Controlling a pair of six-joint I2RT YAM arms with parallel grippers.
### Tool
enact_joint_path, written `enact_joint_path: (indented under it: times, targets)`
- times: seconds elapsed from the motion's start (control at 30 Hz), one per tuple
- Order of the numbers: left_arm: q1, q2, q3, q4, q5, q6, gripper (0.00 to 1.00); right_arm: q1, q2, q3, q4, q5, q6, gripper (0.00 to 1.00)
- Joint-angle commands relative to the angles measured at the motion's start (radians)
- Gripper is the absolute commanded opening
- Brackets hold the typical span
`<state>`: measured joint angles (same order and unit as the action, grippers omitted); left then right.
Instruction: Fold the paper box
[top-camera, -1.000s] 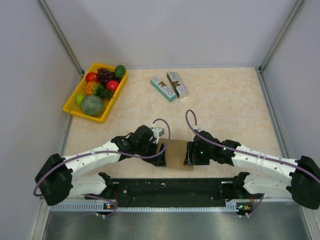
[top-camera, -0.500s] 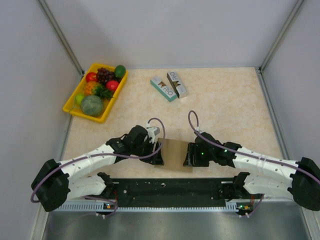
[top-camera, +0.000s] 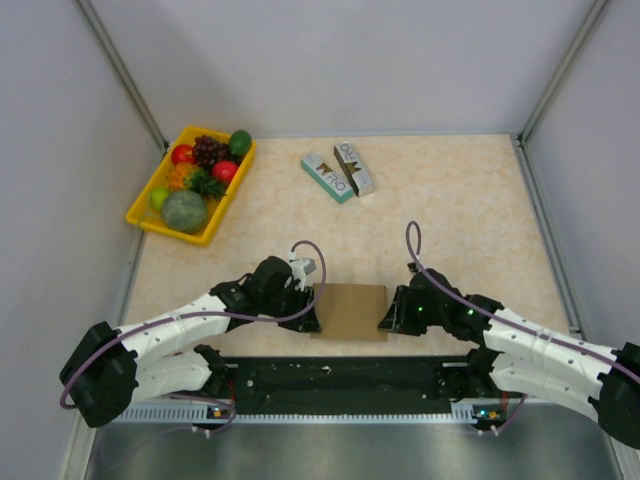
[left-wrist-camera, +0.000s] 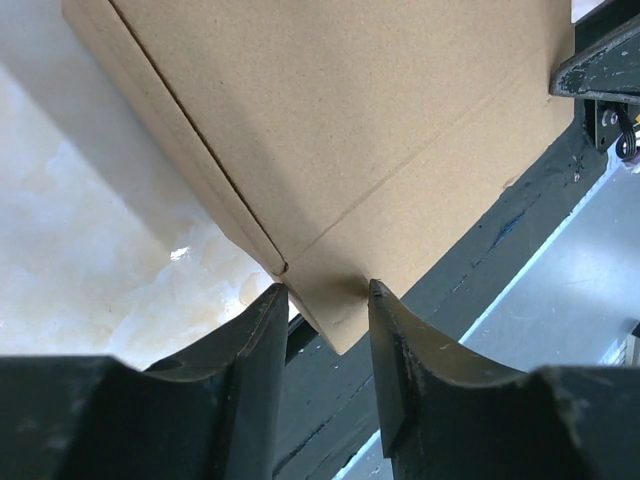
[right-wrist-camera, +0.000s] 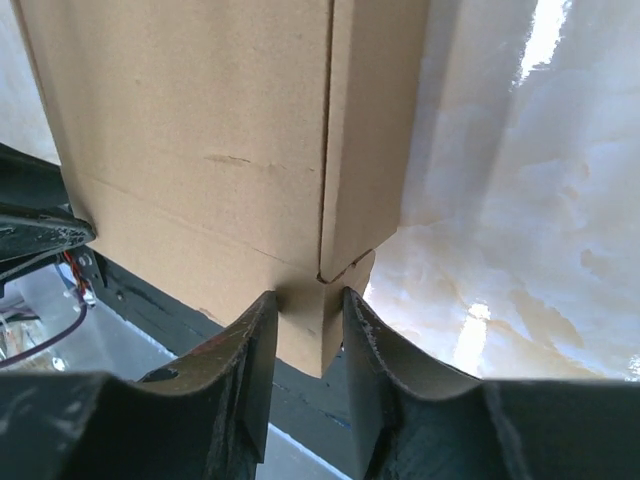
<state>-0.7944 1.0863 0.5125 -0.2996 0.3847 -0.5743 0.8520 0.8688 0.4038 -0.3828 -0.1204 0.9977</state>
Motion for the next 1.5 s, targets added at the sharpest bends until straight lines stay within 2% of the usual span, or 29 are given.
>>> enact_joint_path:
  times: [0.0,0.3,0.57,0.67,0.7,0.93,1.13,1.17,1.23,1.27,1.37,1.47]
  targets:
    - [0.000,-0.028,0.003,0.125,0.043,-0.016,0.39,-0.008,-0.008,0.012,0.143,-0.079,0.041,0.28]
    - [0.004,-0.019,-0.028,0.165,0.062,-0.039,0.29,-0.018,0.018,0.009,0.162,-0.114,0.055,0.16]
    - [0.037,-0.028,-0.040,0.166,0.074,-0.044,0.12,-0.042,0.004,-0.005,0.160,-0.134,0.058,0.01]
    - [0.046,-0.028,-0.039,0.155,0.075,-0.035,0.06,-0.047,0.001,-0.013,0.162,-0.134,0.050,0.00]
    - [0.049,-0.025,-0.037,0.148,0.075,-0.027,0.01,-0.047,0.002,-0.016,0.162,-0.133,0.047,0.00]
    - [0.086,-0.012,-0.058,0.155,0.114,-0.004,0.00,-0.062,-0.010,-0.052,0.167,-0.122,0.024,0.00]
    - [0.087,-0.028,-0.063,0.154,0.082,-0.006,0.00,-0.061,-0.036,-0.068,0.182,-0.099,0.016,0.00]
    - [0.087,-0.017,-0.055,0.133,0.082,-0.004,0.05,-0.062,-0.016,-0.059,0.176,-0.104,-0.002,0.00]
    - [0.087,-0.012,-0.040,0.116,0.080,0.001,0.27,-0.062,0.009,-0.025,0.142,-0.120,-0.054,0.15]
    - [0.087,-0.022,-0.040,0.113,0.076,-0.001,0.40,-0.062,0.022,-0.013,0.125,-0.124,-0.077,0.19]
    - [0.089,-0.083,-0.051,0.097,0.059,0.004,0.56,-0.062,0.024,0.015,0.084,-0.133,-0.126,0.29]
    - [0.089,-0.152,-0.035,0.027,0.000,0.034,0.63,-0.062,-0.028,0.032,0.033,-0.121,-0.159,0.42]
